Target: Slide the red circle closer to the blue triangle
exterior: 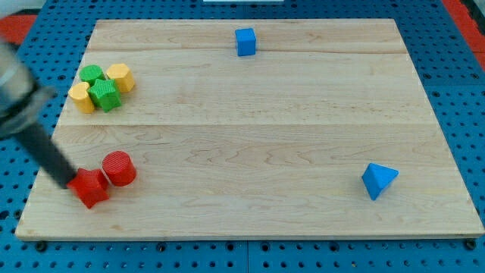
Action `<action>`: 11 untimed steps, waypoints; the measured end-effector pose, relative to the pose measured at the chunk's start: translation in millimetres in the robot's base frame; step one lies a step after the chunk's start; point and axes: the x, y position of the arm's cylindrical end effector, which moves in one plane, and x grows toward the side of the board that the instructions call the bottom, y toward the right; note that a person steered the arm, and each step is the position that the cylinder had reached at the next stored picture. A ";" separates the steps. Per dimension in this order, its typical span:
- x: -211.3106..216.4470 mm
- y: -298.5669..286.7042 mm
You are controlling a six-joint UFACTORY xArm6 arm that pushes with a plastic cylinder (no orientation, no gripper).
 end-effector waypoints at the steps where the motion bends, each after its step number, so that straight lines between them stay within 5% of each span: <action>1: -1.1 82.9; 3: -39.4 -31.9; 4: -78.9 36.6; 5: -47.9 155.3; 6: -39.7 85.9; 7: -5.7 89.9; 9: -2.8 302.8; 11: 68.8 164.6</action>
